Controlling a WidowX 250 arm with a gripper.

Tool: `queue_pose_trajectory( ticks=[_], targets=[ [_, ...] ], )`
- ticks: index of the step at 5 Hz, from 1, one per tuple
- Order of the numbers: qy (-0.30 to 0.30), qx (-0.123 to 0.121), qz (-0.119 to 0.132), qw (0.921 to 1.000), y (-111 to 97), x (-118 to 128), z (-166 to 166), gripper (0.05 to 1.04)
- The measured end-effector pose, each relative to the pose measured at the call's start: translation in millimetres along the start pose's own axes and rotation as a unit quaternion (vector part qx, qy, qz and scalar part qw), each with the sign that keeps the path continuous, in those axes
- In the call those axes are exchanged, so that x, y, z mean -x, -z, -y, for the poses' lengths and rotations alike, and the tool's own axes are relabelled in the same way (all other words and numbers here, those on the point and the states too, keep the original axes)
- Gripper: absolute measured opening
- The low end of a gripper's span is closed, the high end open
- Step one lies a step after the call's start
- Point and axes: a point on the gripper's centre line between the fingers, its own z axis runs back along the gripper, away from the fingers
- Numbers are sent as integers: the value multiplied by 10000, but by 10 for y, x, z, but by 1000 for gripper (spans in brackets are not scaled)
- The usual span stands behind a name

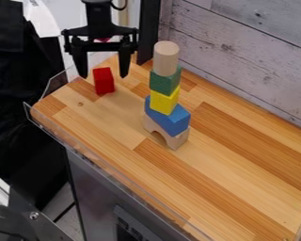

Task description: Put the red cube on top of the tower

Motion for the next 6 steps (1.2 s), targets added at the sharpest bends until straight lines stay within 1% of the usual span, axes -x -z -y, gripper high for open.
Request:
queue_pose_trajectory(
  ticks=[1,2,3,5,6],
  targets=[
    [-78,57,-20,10000,60,-25,-3,998],
    [-100,69,112,9999,79,-75,-3,998],
    [-56,39,144,9999,131,-104,-11,999],
    [-9,8,-69,10000,297,-89,-11,998],
    [3,1,-91,10000,343,-121,-5,998]
  ],
)
